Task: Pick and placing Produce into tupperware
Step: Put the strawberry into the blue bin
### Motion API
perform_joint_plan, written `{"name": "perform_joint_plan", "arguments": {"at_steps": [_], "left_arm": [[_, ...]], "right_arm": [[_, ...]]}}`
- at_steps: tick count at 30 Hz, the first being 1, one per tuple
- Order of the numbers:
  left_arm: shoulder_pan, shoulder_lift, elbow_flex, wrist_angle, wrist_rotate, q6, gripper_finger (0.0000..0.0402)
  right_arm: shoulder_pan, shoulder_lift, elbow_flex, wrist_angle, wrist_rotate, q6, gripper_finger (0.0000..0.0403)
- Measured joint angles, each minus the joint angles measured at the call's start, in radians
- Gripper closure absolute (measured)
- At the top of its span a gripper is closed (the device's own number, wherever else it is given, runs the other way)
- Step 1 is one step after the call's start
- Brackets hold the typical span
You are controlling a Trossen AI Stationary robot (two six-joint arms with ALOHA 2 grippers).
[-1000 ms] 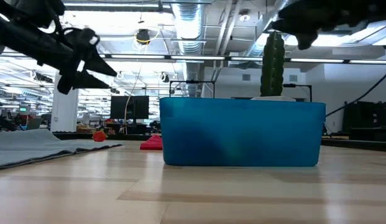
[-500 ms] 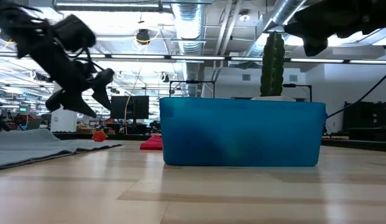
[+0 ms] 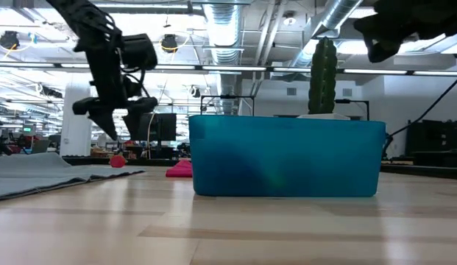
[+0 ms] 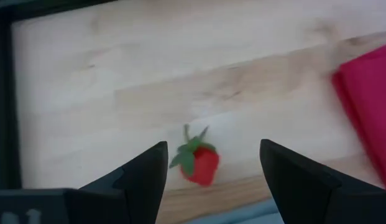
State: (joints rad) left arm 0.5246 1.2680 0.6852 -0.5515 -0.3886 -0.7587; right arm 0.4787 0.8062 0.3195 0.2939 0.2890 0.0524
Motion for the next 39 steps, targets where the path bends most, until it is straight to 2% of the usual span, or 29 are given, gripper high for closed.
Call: {"name": "perform_joint_plan", "arguments": {"at_steps": [11,15,19,26,30,39], "left_arm": [[0.052,0.175,0.041,-0.002,0.03,0.041,0.0157],[0.083,0.188,0.04,0.012,0.027,0.065,0.0157],[0.107,0.188,0.04,0.036,0.084,0.084,0.0157],[0.145,0.188,0.039,0.045,0.118,0.127,0.0164],[0.145,0.188,0.039,0.047,0.165,0.127,0.0207],[0.145,0.19,0.025,0.009,0.131,0.135,0.0368]], "right_arm": [[0.052,-0.001,0.0,0.008,0.0,0.019,0.0218],[0.054,-0.001,0.0,0.008,0.0,0.022,0.0219],[0.054,-0.001,0.0,0.008,0.0,0.026,0.0221],[0.056,-0.001,0.0,0.007,0.0,0.032,0.0218],[0.063,-0.001,0.0,0.006,0.0,0.029,0.0218],[0.065,-0.001,0.0,0.006,0.0,0.033,0.0221]]}}
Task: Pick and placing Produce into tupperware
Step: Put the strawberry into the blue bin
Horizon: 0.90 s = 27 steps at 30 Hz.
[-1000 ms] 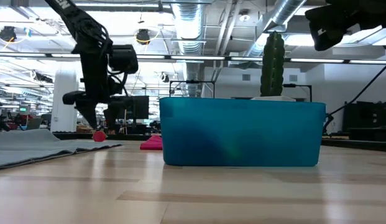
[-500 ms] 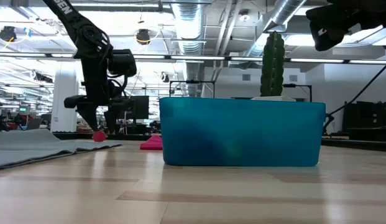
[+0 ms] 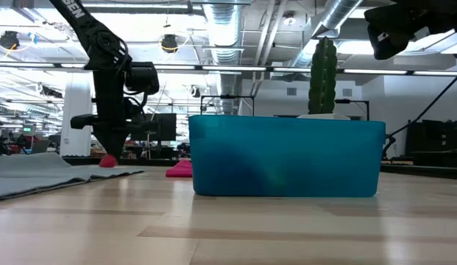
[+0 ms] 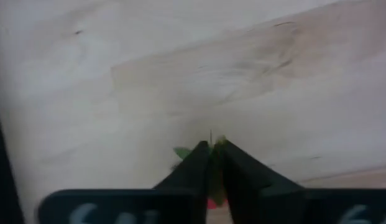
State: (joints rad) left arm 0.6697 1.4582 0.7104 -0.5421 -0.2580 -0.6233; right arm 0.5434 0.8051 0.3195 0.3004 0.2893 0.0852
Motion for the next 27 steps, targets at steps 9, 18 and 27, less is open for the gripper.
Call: {"name": "perform_joint_plan", "arguments": {"at_steps": [9,18,27], "left_arm": [[-0.014,0.0,-0.002,0.027,-0.034,0.092,0.0401],[-0.074,-0.083,0.002,0.185,0.052,0.131,0.0401],[-0.26,-0.419,-0.087,0.49,0.167,0.14,0.0401]], "right_arm": [[0.0,0.001,0.0,0.0,0.0,0.01,0.0218],[-0.009,0.001,0.001,-0.016,0.004,0.028,0.0219],[-0.002,-0.001,0.001,-0.028,0.014,0.052,0.022]]}}
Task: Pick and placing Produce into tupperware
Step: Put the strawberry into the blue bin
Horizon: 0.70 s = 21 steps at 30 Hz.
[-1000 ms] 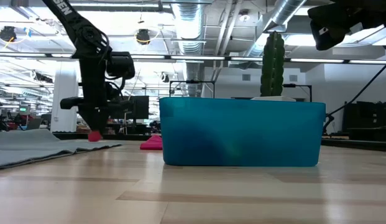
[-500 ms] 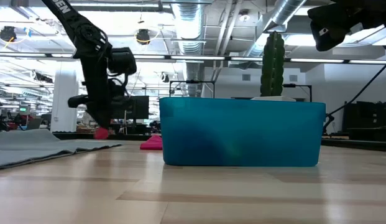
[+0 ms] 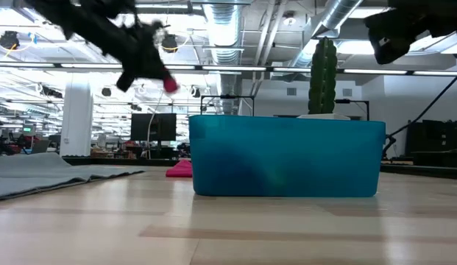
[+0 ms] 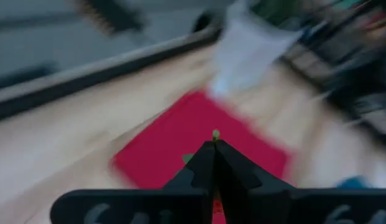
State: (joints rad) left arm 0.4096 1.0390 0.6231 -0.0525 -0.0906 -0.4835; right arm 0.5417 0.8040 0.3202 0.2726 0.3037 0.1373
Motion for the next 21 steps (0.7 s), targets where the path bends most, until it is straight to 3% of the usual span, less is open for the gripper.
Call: {"name": "perform_joint_plan", "arguments": {"at_steps": [5,11,14,21], "left_arm": [[-0.148,-0.203,-0.119,0.183,0.03,0.029,0.0401],[-0.302,-0.359,-0.265,0.333,-0.055,0.018,0.0401],[-0.37,-0.402,-0.322,0.365,-0.111,0.018,0.0401],[-0.472,-0.415,-0.413,0.51,-0.159,0.033,0.0401]], "right_arm": [[0.044,-0.003,0.0,0.028,0.003,-0.039,0.0221],[0.067,-0.099,-0.021,0.025,0.018,-0.117,0.0221],[0.029,-0.197,-0.063,0.028,0.029,-0.136,0.0221],[-0.129,-0.448,-0.188,-0.018,-0.138,-0.147,0.0221]]}}
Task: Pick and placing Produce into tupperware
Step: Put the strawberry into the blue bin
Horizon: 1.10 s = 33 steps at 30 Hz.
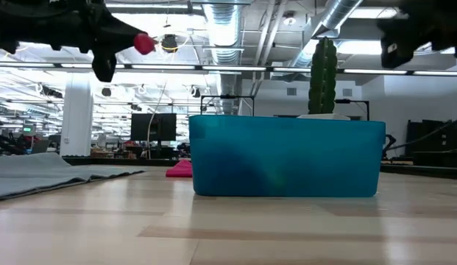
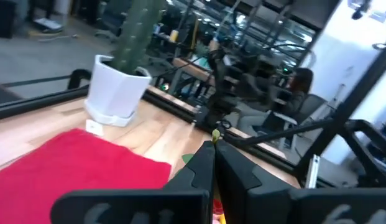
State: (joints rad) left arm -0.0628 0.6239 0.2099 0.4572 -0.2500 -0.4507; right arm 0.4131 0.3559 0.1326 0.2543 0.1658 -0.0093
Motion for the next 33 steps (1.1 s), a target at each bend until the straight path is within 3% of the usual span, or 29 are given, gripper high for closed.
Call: {"name": "perform_joint_plan", "arguments": {"at_steps": [10,19,26,33], "left_arm": [[-0.126,0.079,-0.02,0.164,0.002,0.121,0.0402],[-0.22,0.195,-0.019,0.286,0.01,0.289,0.0402],[-0.226,0.246,-0.031,0.375,0.062,0.361,0.0402],[-0.192,0.126,-0.148,0.375,0.052,0.307,0.0402]], "right_arm": [[-0.262,-0.208,-0.123,-0.109,-0.227,-0.049,0.0221],[-0.478,-0.286,-0.126,-0.187,-0.385,-0.057,0.0221],[-0.555,-0.298,-0.126,-0.201,-0.373,-0.042,0.0221],[-0.581,-0.297,-0.126,-0.21,-0.361,0.102,0.0221]]}}
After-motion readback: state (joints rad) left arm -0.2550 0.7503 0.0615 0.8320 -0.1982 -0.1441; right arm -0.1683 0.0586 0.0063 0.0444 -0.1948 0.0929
